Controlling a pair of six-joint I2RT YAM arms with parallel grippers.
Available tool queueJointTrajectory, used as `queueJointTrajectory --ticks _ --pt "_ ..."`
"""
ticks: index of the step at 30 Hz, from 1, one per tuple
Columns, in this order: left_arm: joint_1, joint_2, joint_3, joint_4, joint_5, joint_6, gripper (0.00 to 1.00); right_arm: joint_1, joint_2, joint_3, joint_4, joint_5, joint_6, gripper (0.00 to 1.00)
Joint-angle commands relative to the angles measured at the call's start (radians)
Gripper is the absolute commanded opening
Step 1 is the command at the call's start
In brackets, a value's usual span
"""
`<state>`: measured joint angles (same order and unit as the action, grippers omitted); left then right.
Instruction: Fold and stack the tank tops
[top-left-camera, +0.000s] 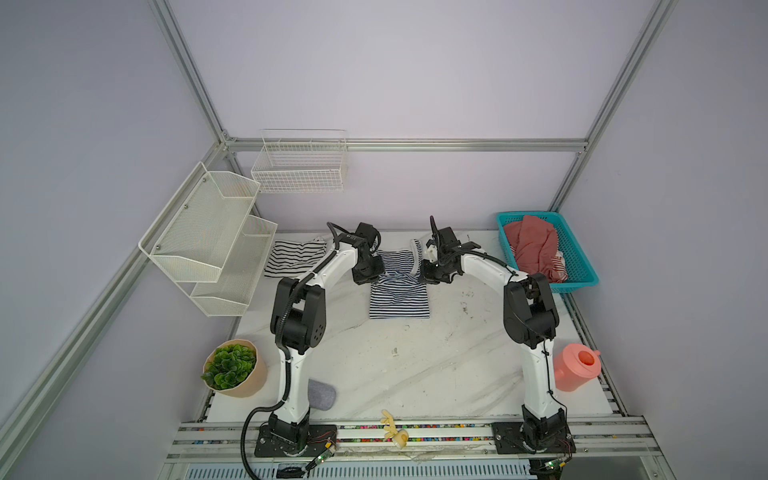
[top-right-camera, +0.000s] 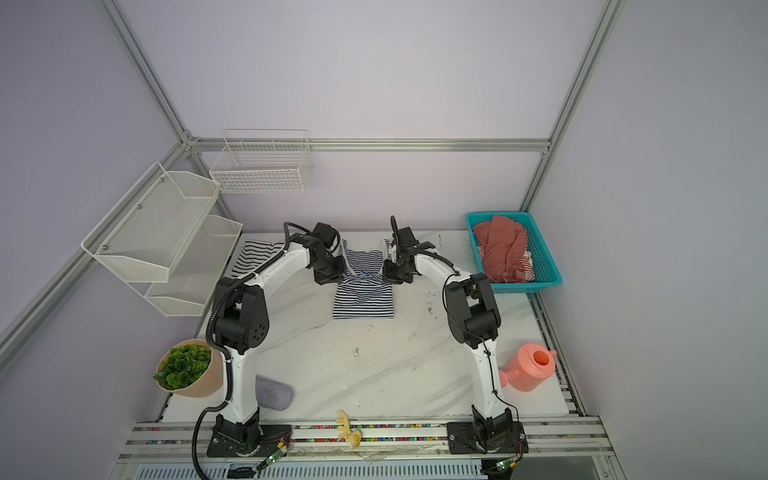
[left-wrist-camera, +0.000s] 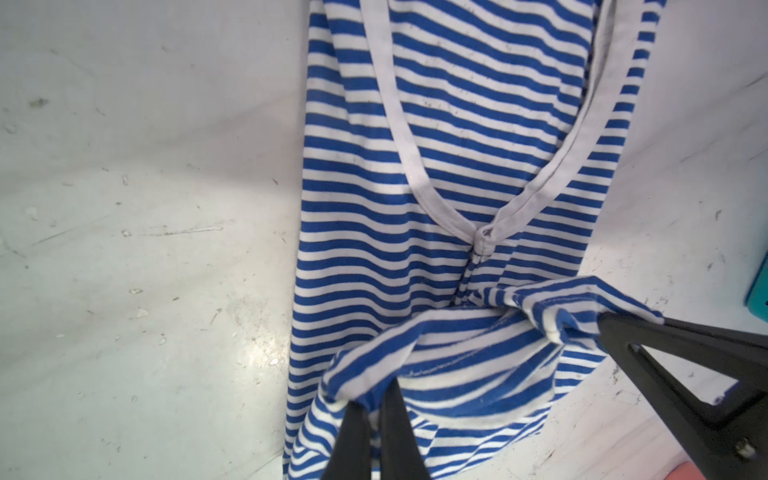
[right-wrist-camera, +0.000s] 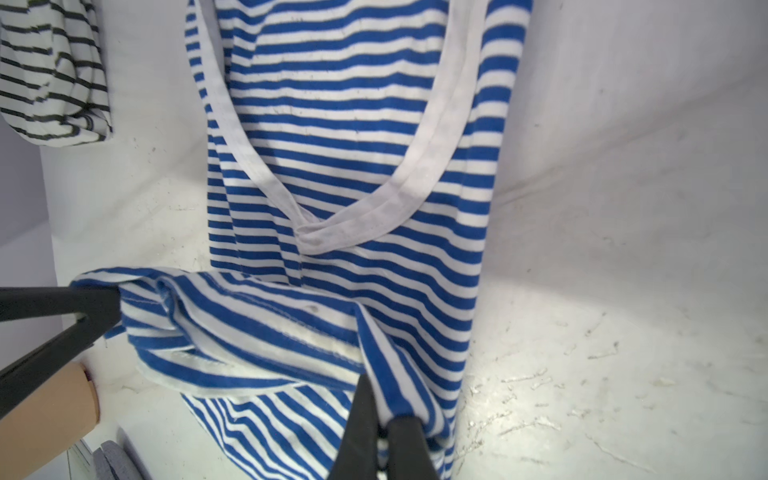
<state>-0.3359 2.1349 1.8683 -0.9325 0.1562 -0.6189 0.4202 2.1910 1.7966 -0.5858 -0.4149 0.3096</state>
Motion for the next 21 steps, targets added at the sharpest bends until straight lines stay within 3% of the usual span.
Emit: queueJointTrajectory --ticks 1,4,6,9,12,18,21 --pt "0.022 0.036 0.112 0.02 0.02 0.005 0.06 -0.017 0.024 0.05 0.018 -0.032 0.008 0.0" --pt "0.037 0.08 0.135 0.039 0.02 0.002 0.21 -0.033 0.059 0.067 0.025 -0.045 0.006 0.09" --pt "0.05 0.101 0.15 0.064 0.021 -0.012 0.29 -0.048 0.077 0.079 0.038 -0.05 0.017 0.25" --pt "0.073 0.128 0.194 0.083 0.017 -0.037 0.37 -0.075 0.085 0.081 0.088 -0.078 0.043 0.32" --pt "0.091 0.127 0.233 0.089 0.001 -0.058 0.38 -0.097 0.059 0.064 0.156 -0.091 0.082 0.46" --pt "0.092 0.029 0.176 0.104 -0.047 -0.081 0.39 -0.106 -0.042 -0.033 0.265 -0.097 0.141 0.49" --pt "0.078 -0.042 0.068 0.135 -0.05 -0.087 0.39 -0.099 -0.078 -0.106 0.292 -0.128 0.142 0.42"
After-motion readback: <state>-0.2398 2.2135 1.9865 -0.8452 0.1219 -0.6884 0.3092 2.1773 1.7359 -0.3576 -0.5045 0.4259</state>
